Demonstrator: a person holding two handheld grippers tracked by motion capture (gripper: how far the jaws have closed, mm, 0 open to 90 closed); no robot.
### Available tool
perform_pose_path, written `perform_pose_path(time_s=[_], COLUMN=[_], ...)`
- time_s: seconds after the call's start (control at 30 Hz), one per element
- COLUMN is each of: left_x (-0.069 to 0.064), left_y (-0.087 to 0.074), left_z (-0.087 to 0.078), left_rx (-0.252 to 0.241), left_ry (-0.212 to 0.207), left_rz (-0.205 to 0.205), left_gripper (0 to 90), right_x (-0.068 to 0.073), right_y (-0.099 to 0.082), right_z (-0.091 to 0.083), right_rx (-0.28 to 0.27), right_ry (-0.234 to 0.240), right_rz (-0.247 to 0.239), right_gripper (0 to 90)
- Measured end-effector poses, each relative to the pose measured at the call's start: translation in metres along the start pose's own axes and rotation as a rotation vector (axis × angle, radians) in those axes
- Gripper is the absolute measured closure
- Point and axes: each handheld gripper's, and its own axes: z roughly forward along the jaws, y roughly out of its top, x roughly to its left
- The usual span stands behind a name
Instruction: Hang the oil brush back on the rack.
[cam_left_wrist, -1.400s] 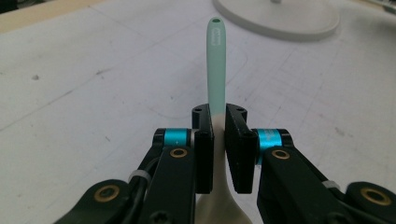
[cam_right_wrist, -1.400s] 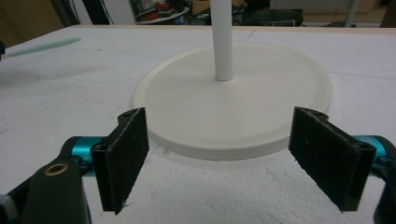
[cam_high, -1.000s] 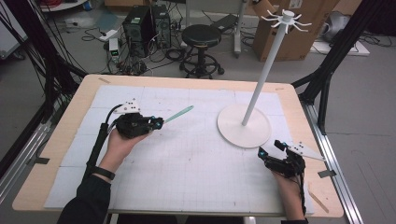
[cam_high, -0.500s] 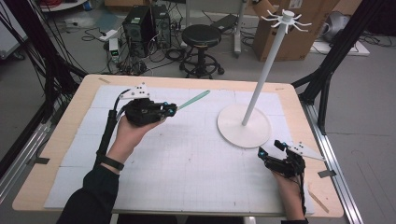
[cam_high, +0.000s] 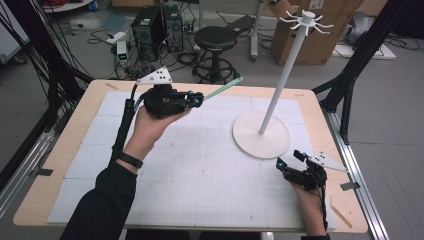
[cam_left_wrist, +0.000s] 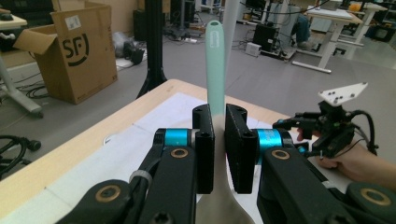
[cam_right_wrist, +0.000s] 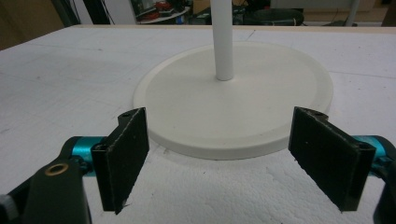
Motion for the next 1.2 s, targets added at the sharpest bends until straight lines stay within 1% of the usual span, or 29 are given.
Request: perform_pose_path(time_s=[0.07,0.2,0.4,0.5,0.73,0.8,0.87,0.93,1.0,1.1,1.2], left_x=[-0.001,-0.003,-0.008,-0.011,-0.024,-0.027,-0.029,-0.031,-0.032,-0.033,-0.035], left_y=[0.008,0.020,0.039,0.049,0.073,0.080,0.086,0.093,0.099,0.105,0.110], left_z=[0.001,0.003,0.009,0.012,0.020,0.022,0.024,0.025,0.026,0.027,0.029], left_rx=[-0.008,-0.005,-0.022,-0.031,-0.034,-0.042,-0.040,-0.048,-0.059,-0.074,-0.071], left_ry=[-0.006,-0.009,-0.015,-0.024,-0.043,-0.051,-0.049,-0.052,-0.049,-0.061,-0.062], left_rz=[-0.002,0.006,0.011,0.022,0.060,0.060,0.067,0.074,0.076,0.075,0.085], left_gripper=[82.6,82.6,82.7,82.6,82.6,82.6,82.6,82.6,82.6,82.6,82.6], right_x=[0.000,0.000,0.000,0.000,0.000,0.000,0.000,0.000,0.000,0.000,0.001], right_y=[0.000,0.000,0.000,0.000,0.000,0.000,0.000,0.000,0.000,0.000,0.000], right_z=[0.000,0.000,0.000,0.000,0.000,0.000,0.000,0.000,0.000,0.000,0.000], right_rx=[0.000,0.000,-0.001,-0.001,-0.004,-0.004,-0.005,-0.002,-0.003,-0.002,-0.002], right_ry=[0.000,0.000,0.000,-0.001,0.000,0.000,0.001,0.000,0.001,0.002,0.001], right_rz=[-0.001,-0.004,-0.001,-0.001,-0.005,-0.004,-0.005,-0.004,-0.005,-0.003,-0.004], right_gripper=[19.4,19.4,19.4,19.4,19.4,19.4,19.4,19.5,19.5,19.4,19.5])
